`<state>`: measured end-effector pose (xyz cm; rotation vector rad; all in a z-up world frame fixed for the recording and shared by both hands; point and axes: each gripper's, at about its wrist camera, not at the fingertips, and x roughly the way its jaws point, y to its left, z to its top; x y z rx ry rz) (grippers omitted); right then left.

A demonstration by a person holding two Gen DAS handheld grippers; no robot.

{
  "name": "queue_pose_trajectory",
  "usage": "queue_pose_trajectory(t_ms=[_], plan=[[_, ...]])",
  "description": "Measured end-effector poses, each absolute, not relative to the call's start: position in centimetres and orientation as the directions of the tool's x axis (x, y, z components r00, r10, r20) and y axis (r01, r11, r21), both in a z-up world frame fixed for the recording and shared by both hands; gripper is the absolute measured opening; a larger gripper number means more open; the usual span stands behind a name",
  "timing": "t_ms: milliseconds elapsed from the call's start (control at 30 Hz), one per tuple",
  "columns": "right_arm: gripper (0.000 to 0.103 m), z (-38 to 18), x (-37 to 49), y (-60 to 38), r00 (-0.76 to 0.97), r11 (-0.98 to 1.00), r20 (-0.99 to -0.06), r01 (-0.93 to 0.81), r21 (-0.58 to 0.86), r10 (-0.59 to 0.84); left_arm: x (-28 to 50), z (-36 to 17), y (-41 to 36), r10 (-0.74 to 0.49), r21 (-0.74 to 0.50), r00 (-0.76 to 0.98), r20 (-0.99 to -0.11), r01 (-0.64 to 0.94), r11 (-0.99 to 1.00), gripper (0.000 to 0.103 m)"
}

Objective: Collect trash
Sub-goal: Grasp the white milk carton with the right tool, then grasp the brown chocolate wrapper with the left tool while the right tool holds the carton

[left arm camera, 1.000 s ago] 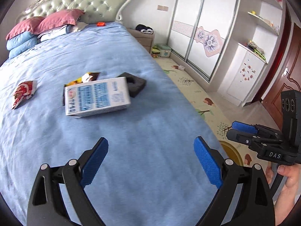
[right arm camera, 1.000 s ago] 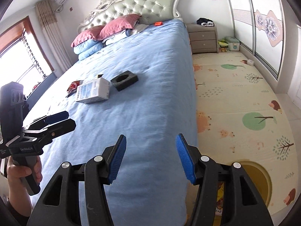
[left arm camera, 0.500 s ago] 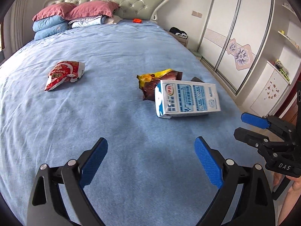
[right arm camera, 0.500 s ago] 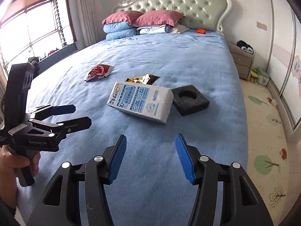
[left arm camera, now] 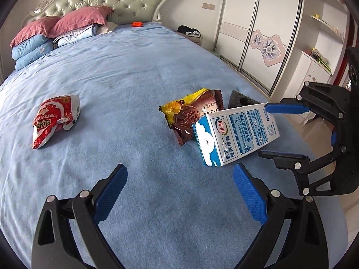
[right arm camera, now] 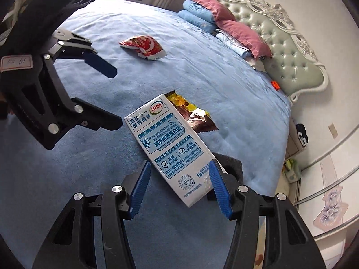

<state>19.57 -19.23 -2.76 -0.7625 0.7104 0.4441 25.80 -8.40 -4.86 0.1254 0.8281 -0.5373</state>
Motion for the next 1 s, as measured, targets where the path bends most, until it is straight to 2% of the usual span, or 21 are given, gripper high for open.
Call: queue_pose_trajectory(t_ms=[67,100,200,300,367,567,1000], plan=[[0.068,-2.7,19.9,-18.8,0.674,0.597,-0.730,-0.632,-0.493,0.111,26.1,-5.3,-8.7,-0.412,-0.098,0.533,-0.739,0.519,0.849,0.095],[0.072,-2.7,20.2,-18.6,0.672,0.576,-0.733,-0.640,-0.508,0.100,26.2,-5.4,-8.9,-0.412,-0.093,0.527,-0.743,0.528,0.844,0.095],[0.073,-2.9,21.3,-17.9,0.644,0.505,-0.762,-0.681,-0.530,0.067,26.2,-5.8,-9.3,-0.412,-0.082,0.516,-0.751,0.547,0.833,0.095],[0.069,-3.2,22.3,-17.1,0.613,0.464,-0.789,-0.712,-0.527,0.044,26.3,-5.7,-9.5,-0.418,-0.082,0.512,-0.750,0.556,0.827,0.095],[0.060,-3.5,22.9,-16.8,0.587,0.457,-0.808,-0.731,-0.507,0.043,26.4,-5.8,-9.5,-0.419,-0.085,0.510,-0.751,0.555,0.827,0.095],[0.058,-3.8,23.1,-17.0,0.597,0.510,-0.799,-0.709,-0.488,0.065,26.6,-5.9,-9.5,-0.423,-0.096,0.503,-0.754,0.552,0.828,0.095],[0.055,0.4,22.8,-24.7,0.529,0.778,-0.799,-0.615,-0.127,0.288,28.5,-5.8,-11.1,-0.412,-0.110,0.509,-0.756,0.522,0.846,0.095]])
